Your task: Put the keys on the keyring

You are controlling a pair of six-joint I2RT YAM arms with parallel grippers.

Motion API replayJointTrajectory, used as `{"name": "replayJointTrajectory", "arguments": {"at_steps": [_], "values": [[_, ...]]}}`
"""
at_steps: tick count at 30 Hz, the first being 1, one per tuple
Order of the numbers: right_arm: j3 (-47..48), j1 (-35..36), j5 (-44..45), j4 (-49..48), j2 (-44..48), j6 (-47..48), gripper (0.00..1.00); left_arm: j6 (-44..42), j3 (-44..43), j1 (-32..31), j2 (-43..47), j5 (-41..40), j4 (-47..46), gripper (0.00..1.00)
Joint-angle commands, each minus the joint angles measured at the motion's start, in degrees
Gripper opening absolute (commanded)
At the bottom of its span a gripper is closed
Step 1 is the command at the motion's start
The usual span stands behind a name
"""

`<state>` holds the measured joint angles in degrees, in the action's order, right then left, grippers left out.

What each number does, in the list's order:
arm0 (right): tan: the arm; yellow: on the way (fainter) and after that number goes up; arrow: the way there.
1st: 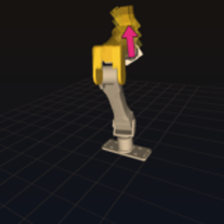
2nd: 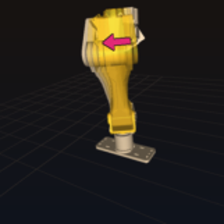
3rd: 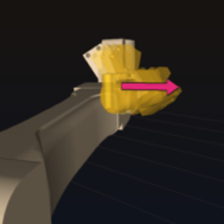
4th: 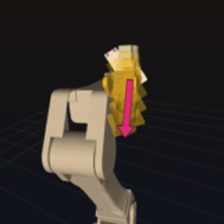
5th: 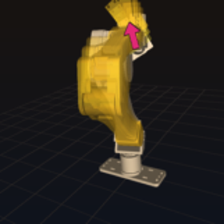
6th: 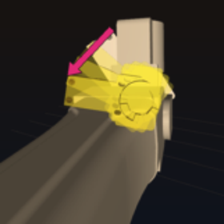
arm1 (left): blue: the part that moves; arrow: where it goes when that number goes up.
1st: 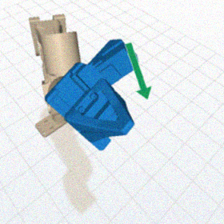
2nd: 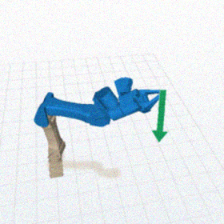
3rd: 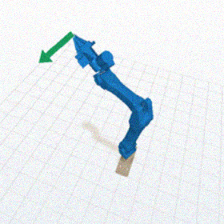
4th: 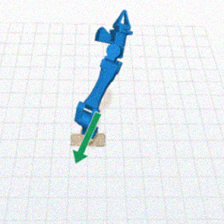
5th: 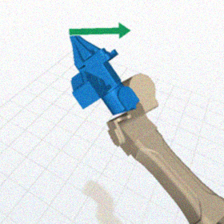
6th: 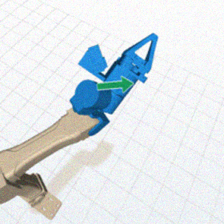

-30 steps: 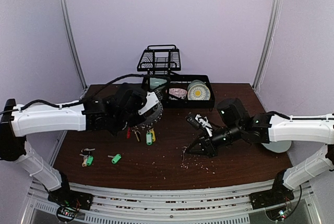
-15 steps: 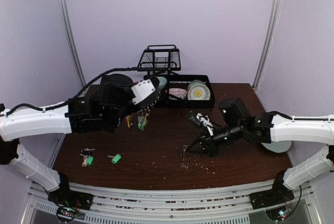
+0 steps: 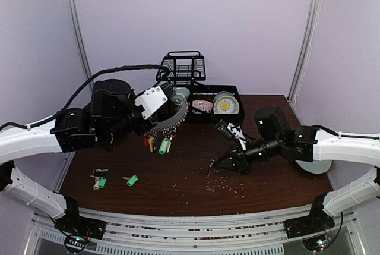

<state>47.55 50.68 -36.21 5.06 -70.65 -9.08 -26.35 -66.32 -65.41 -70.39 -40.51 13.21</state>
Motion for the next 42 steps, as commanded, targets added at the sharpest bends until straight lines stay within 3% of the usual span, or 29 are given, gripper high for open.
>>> {"name": "replayJointTrajectory", "arguments": {"at_steps": [1, 6, 14, 20, 26, 31, 32, 34, 35, 39, 42], "values": [[0.92, -0.39, 0.61, 1.09, 1.24, 0.99, 0.00, 17.00, 2.27, -0.12, -0.43, 14.60, 8.08, 0.00], [-0.65, -0.40, 0.91, 0.73, 2.24, 0.48, 0.00, 26.65, 9.79, 1.27, -0.91, 26.08, 10.49, 0.00], [-3.86, -0.40, 0.48, -1.43, 2.06, -0.77, 0.00, 25.34, 16.52, 10.02, -9.24, 39.89, 9.64, 0.00], [-5.14, -0.47, 0.56, -3.21, 1.89, -1.02, 0.00, 20.07, 17.72, 16.23, -18.76, 43.58, 6.34, 0.00], [-4.77, -0.89, -0.17, -3.51, 0.56, -0.35, 0.00, 16.43, 16.58, 21.31, -24.74, 42.22, 4.17, 0.00], [-4.05, -1.51, -1.41, -3.37, -1.06, 0.26, 0.00, 17.54, 15.90, 21.89, -27.97, 38.71, 2.90, 0.00], [-3.90, -1.58, -1.74, -3.34, -1.33, 0.37, 0.00, 17.80, 16.02, 21.89, -28.04, 37.67, 2.75, 0.05], [-3.57, -1.67, -2.16, -3.08, -1.66, 0.49, 0.00, 17.57, 16.65, 21.90, -27.28, 35.95, 2.48, 0.33], [-3.55, -1.71, -2.37, -2.92, -1.68, 0.55, 0.00, 16.97, 16.97, 21.90, -26.08, 36.08, 2.31, 0.40], [-4.01, -1.70, -2.72, -3.15, -1.23, 0.23, 0.00, 12.89, 20.33, 21.43, -15.21, 40.66, -1.78, 0.49], [-4.39, -1.80, -3.08, -3.74, -0.84, -0.06, 0.00, 6.19, 22.41, 16.31, -5.62, 48.14, -3.86, 0.54]]}}
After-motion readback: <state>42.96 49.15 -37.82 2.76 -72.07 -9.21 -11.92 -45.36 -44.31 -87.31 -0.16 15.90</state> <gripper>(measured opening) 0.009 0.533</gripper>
